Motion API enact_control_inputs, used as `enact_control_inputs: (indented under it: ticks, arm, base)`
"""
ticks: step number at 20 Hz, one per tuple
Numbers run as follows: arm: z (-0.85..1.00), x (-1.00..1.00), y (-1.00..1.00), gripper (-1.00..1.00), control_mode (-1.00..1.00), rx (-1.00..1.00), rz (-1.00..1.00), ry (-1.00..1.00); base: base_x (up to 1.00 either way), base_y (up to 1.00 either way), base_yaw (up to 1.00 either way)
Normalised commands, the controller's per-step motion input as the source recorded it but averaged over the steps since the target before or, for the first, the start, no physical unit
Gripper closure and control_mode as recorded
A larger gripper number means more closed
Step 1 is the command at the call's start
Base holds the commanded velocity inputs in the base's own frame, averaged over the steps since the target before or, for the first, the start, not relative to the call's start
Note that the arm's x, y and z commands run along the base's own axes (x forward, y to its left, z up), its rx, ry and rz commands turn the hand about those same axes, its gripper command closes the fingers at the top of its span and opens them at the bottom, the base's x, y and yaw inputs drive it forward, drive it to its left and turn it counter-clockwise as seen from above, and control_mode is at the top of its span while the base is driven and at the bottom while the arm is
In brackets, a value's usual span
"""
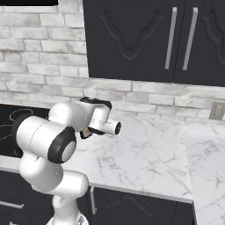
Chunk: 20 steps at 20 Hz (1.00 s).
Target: Take 2 condiments from the cabinet and move them on the counter near the stove.Make sure the condiments are lined up with each other, next to each other.
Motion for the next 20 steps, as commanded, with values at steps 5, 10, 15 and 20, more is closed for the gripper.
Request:
enact_control_inputs:
  ticks: [5,10,15,20]
  arm:
    - [-0.10,0.00,0.00,1.00,-1.00,0.02,0.00,-0.05]
    - [-0.12,0.00,0.00,1.00,-1.00,0.02,0.00,-0.10]
    - [-0.16,0.04,0.00,1.00,-1.00,0.03,0.00,-0.12]
    - [-0.15,0.00,0.00,1.00,-1.00,0.03,0.00,-0.08]
  base:
    - [0.00,0.00,0.00]
    - [0.00,0.00,0.00]
    - [0.00,0.00,0.00]
    - [0.00,0.00,0.00]
